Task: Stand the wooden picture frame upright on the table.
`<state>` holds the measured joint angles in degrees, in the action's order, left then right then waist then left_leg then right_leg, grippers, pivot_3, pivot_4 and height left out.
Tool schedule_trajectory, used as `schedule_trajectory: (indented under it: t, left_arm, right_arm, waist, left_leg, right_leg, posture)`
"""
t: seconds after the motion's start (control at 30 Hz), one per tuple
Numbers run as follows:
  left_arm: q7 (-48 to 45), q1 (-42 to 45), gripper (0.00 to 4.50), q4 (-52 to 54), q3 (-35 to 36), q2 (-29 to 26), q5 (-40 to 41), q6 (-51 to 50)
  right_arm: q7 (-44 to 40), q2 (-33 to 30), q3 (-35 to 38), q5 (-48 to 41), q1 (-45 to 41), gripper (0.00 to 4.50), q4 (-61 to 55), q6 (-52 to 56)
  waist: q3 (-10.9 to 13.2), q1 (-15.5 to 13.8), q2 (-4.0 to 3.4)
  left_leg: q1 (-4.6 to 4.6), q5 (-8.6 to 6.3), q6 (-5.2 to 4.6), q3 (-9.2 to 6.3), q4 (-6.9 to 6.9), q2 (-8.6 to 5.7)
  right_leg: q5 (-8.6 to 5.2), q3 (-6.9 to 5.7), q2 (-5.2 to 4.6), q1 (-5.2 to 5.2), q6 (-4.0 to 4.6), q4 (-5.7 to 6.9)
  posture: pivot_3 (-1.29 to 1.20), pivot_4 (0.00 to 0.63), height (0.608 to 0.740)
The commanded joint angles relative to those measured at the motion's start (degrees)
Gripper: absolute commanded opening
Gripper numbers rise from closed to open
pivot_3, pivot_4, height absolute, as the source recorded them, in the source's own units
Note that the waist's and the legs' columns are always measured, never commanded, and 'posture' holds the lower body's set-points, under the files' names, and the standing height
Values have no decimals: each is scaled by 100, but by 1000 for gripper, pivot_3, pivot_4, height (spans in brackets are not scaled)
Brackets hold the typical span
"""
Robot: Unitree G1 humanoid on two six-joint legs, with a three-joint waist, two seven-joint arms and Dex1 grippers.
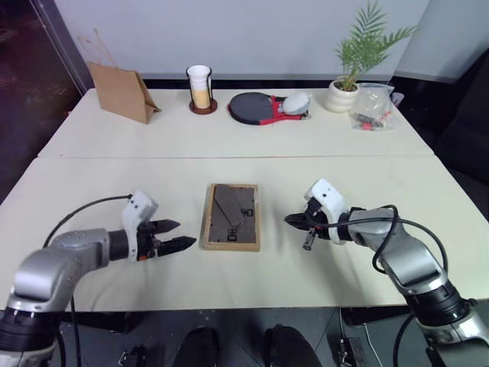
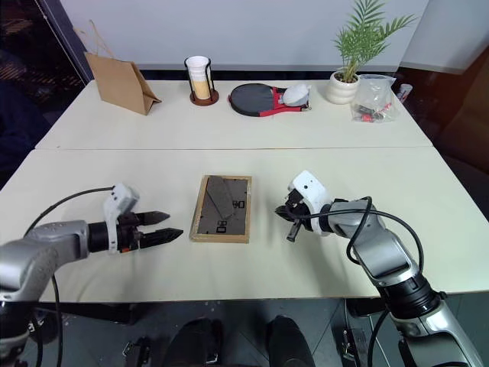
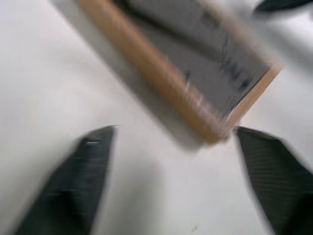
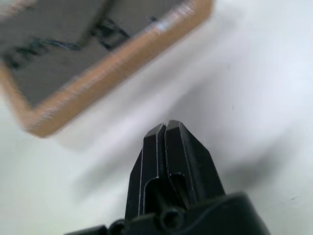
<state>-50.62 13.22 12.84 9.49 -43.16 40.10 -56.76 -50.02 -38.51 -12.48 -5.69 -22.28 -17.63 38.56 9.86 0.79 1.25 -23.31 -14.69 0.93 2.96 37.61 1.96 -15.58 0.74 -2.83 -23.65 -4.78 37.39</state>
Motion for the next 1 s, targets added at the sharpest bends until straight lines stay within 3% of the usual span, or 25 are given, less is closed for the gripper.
schedule_trajectory:
  t: [0.03,0.27,0.4,0.9,1.0]
  left_arm:
    - [-93,289,4447,-418,213,64,694,-899]
    - [676,1371,4447,-2099,331,573,750,-2247]
    - [988,1685,4447,-2602,333,844,613,-2509]
    - [549,1519,4447,-2619,-94,1535,705,-2546]
    - [484,1467,3617,-2549,-59,1596,730,-2531]
  right_arm:
    - [-66,-103,-28,58,-90,0,-18,-359]
    - [219,319,-613,602,-492,0,995,-946]
    - [172,615,-889,742,-674,0,1343,-1078]
    - [-32,1351,-1350,840,-898,0,1290,-1013]
    - [-24,1277,-1308,867,-859,0,1192,-965]
  waist:
    - [0,6,0]
    - [1,4,3]
    - [1,2,3]
    - [-27,-21,-2]
    - [-27,-7,-2]
  left_leg:
    - [-1,0,0,0,0,-1]
    - [-4,0,-1,-4,15,-2]
    - [-7,-1,-1,-6,30,-3]
    - [12,-1,-1,-15,31,-2]
    - [9,-3,-4,-15,31,-4]
  right_leg:
    - [0,0,2,-1,-1,0]
    - [1,-1,10,0,-2,5]
    - [2,0,8,4,-4,9]
    - [1,-7,-5,29,-2,10]
    - [1,-7,-16,29,-2,8]
  posture:
    - [0,150,740]
    - [0,150,740]
    - [0,150,740]
    - [0,150,740]
    - [0,150,740]
